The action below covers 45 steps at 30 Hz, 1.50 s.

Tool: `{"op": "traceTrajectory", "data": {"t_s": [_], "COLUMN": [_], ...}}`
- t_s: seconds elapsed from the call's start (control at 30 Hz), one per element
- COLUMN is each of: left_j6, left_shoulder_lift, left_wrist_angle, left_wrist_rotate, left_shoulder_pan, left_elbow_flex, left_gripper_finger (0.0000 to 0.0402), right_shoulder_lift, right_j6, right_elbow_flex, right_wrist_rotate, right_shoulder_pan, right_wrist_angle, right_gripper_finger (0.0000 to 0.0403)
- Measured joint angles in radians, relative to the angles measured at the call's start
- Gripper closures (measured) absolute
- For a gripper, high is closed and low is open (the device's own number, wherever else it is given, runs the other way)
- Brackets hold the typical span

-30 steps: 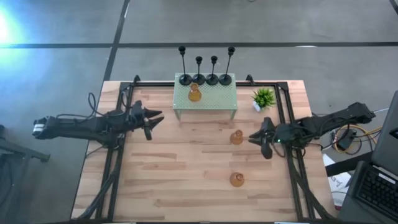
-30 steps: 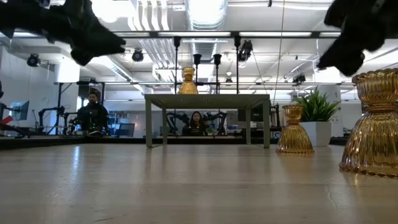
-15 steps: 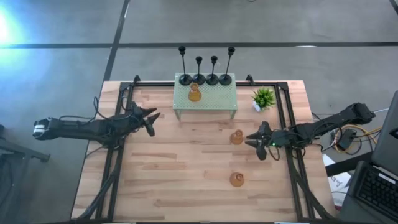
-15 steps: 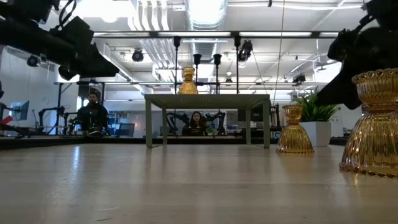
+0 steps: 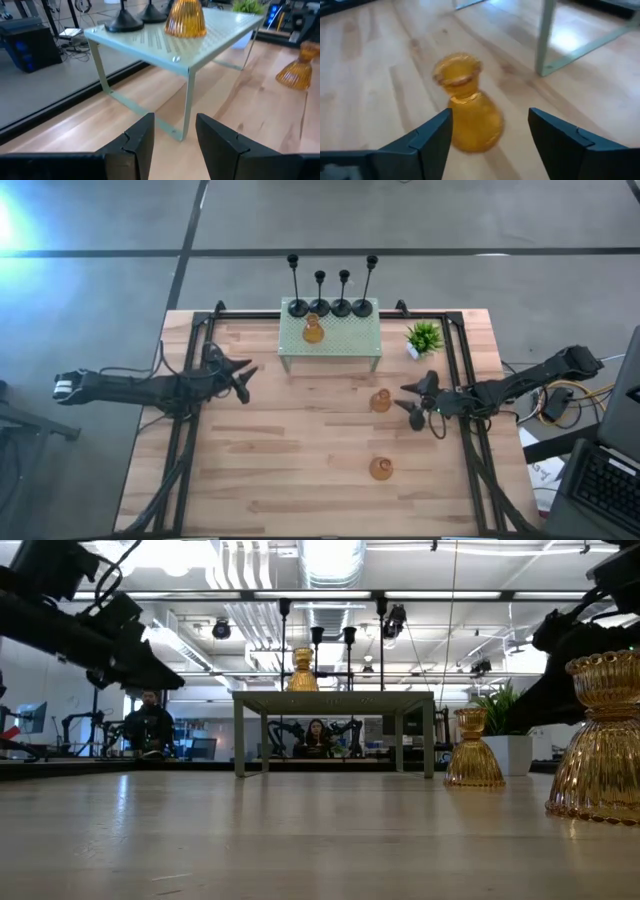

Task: Pick & Place candle stick holders
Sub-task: Put the top orange candle holder on the shelf aligned with the other orange candle holder

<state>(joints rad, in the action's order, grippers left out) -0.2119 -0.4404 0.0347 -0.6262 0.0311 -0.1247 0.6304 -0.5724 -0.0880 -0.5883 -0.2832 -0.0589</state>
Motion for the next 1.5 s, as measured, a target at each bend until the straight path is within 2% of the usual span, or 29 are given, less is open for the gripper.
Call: {"op": "traceTrajectory", "data": {"t_s": [0.17,0.4,0.6,0.8,1.03,1.5], "left_j6": [0.0,-0.001,-0.001,-0.001,-0.001,-0.001], "left_shoulder_lift": [0.0,-0.001,-0.008,-0.008,-0.008,-0.008], "left_wrist_angle": [-0.009,-0.011,0.018,0.017,0.016,0.011], "left_wrist_rotate": [0.0,0.002,0.003,0.003,0.003,0.003], "left_shoulder_pan": [0.0,0.0,0.0,0.0,0.0,0.0], "left_elbow_flex": [0.035,0.096,0.107,0.108,0.108,0.11], "left_gripper_finger": [0.0252,0.0252,0.0252,0.0252,0.0252,0.0252], "right_shoulder_lift": [0.002,0.002,0.002,0.021,0.112,0.419], "right_j6": [-0.003,0.022,0.125,0.132,0.133,0.178], "right_elbow_flex": [0.023,0.053,0.054,0.055,0.057,0.056], "right_wrist_rotate": [-0.011,0.01,0.035,0.04,0.04,0.038], "right_shoulder_pan": [0.0,0.0,0.0,0.0,0.0,0.031], "right_wrist_angle": [-0.002,0.066,0.124,0.131,0.217,0.572], "right_gripper_finger": [0.013,0.0128,0.0123,0.0114,0.0108,0.013]}}
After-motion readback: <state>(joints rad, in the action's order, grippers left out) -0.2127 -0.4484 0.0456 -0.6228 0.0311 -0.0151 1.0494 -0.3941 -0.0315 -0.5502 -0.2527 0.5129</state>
